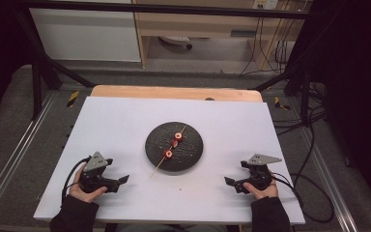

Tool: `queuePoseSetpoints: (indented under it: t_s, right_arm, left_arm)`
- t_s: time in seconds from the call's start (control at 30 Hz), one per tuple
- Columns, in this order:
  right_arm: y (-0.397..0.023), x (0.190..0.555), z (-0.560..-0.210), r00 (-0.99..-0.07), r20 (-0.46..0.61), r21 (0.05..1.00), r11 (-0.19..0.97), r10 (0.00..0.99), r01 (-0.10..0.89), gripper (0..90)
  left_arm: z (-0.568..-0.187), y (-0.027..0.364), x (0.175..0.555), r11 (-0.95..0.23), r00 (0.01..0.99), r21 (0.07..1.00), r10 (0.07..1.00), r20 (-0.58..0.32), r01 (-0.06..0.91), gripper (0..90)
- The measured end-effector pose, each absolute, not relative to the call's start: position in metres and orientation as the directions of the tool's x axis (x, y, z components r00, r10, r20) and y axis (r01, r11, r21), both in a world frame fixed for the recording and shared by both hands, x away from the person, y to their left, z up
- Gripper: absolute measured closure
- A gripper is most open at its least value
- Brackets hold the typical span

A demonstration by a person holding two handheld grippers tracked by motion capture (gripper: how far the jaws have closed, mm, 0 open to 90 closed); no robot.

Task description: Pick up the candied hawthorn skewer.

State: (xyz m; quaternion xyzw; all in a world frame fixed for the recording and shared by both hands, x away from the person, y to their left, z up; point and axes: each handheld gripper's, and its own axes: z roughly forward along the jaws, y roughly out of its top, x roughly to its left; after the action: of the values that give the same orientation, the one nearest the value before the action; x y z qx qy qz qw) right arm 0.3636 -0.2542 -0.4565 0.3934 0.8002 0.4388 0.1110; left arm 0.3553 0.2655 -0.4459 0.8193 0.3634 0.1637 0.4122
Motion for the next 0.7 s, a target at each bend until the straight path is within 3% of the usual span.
queuePoseSetpoints:
  t_s: [0.7]
  right_arm:
    - [-0.254,0.364,-0.456,-0.661,0.173,0.791,0.297,0.73,0.535,0.5]
  left_arm:
    - [-0.438,0.246,0.354,-0.417,0.699,0.789,0.715,-0.022,0.451,7.7]
